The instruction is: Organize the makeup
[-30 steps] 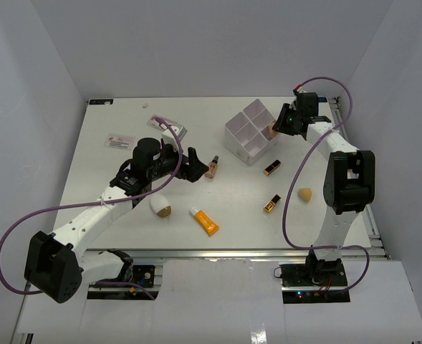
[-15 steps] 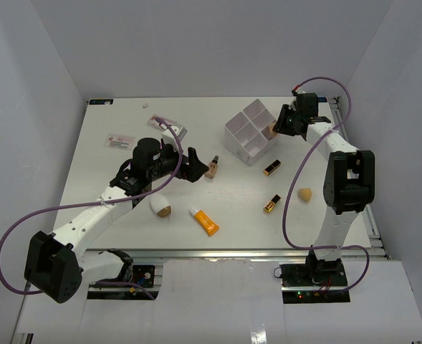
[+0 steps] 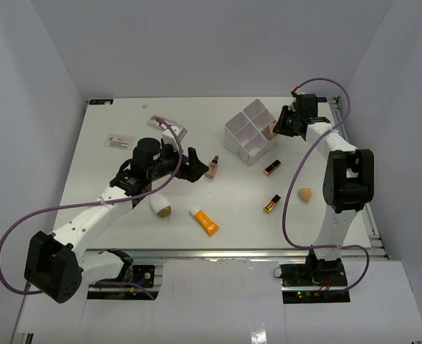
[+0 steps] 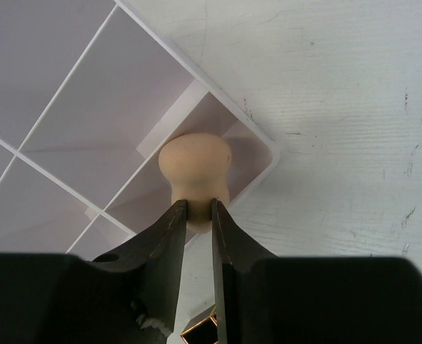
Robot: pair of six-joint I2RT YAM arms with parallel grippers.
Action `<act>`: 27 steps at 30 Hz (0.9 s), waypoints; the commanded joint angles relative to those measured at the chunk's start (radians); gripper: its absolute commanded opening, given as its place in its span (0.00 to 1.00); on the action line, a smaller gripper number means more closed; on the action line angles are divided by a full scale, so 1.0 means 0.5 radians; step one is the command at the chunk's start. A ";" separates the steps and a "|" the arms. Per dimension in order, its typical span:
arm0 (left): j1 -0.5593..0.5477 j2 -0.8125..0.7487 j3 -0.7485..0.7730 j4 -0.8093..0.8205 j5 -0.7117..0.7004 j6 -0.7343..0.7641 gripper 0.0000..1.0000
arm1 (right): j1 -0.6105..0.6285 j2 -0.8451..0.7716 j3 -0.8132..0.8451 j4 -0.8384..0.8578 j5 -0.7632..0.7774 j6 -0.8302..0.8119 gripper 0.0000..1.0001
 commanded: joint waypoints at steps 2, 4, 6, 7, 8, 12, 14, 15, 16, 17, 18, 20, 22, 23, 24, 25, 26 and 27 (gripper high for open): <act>-0.001 -0.004 0.076 -0.009 -0.006 0.022 0.98 | -0.007 0.061 0.070 0.011 -0.041 0.020 0.19; -0.001 -0.003 0.076 -0.007 -0.004 0.023 0.98 | -0.007 0.056 0.069 0.015 -0.062 0.048 0.15; -0.001 -0.003 0.076 -0.007 -0.004 0.025 0.98 | -0.007 0.045 0.061 0.021 -0.090 0.086 0.11; -0.001 -0.003 0.076 -0.007 -0.004 0.025 0.98 | -0.008 0.035 0.050 0.030 -0.105 0.113 0.10; -0.001 -0.003 0.076 -0.007 -0.004 0.025 0.98 | -0.010 0.026 0.039 0.040 -0.118 0.140 0.08; -0.001 -0.002 0.076 -0.007 -0.002 0.025 0.98 | -0.022 -0.024 -0.013 0.080 -0.162 0.241 0.08; -0.001 0.001 0.076 -0.007 -0.004 0.025 0.98 | -0.032 -0.052 -0.035 0.102 -0.198 0.297 0.08; -0.001 0.004 0.076 -0.007 -0.004 0.025 0.98 | -0.039 -0.070 -0.046 0.120 -0.206 0.327 0.08; -0.001 0.007 0.076 -0.007 -0.004 0.025 0.98 | -0.047 -0.087 -0.056 0.138 -0.213 0.357 0.08; -0.001 0.007 0.076 -0.007 -0.004 0.025 0.98 | -0.050 -0.103 -0.078 0.150 -0.216 0.376 0.08; -0.001 0.009 0.076 -0.007 -0.004 0.025 0.98 | -0.056 -0.120 -0.089 0.169 -0.213 0.397 0.08; -0.001 0.012 0.076 -0.007 -0.004 0.025 0.98 | -0.063 -0.151 -0.108 0.193 -0.192 0.432 0.08; -0.001 0.015 0.076 -0.007 -0.004 0.025 0.98 | -0.069 -0.171 -0.137 0.212 -0.166 0.470 0.08; -0.001 0.016 0.076 -0.007 -0.004 0.026 0.98 | -0.071 -0.179 -0.155 0.220 -0.156 0.491 0.08; -0.001 0.018 0.074 -0.007 -0.004 0.027 0.98 | -0.071 -0.187 -0.174 0.228 -0.150 0.515 0.08; -0.001 0.019 0.073 -0.007 -0.004 0.028 0.98 | -0.071 -0.192 -0.191 0.235 -0.142 0.538 0.08; -0.001 0.019 0.073 -0.007 -0.004 0.028 0.98 | -0.071 -0.194 -0.205 0.241 -0.131 0.562 0.08; -0.001 0.019 0.073 -0.007 -0.006 0.028 0.98 | -0.071 -0.193 -0.213 0.251 -0.124 0.586 0.09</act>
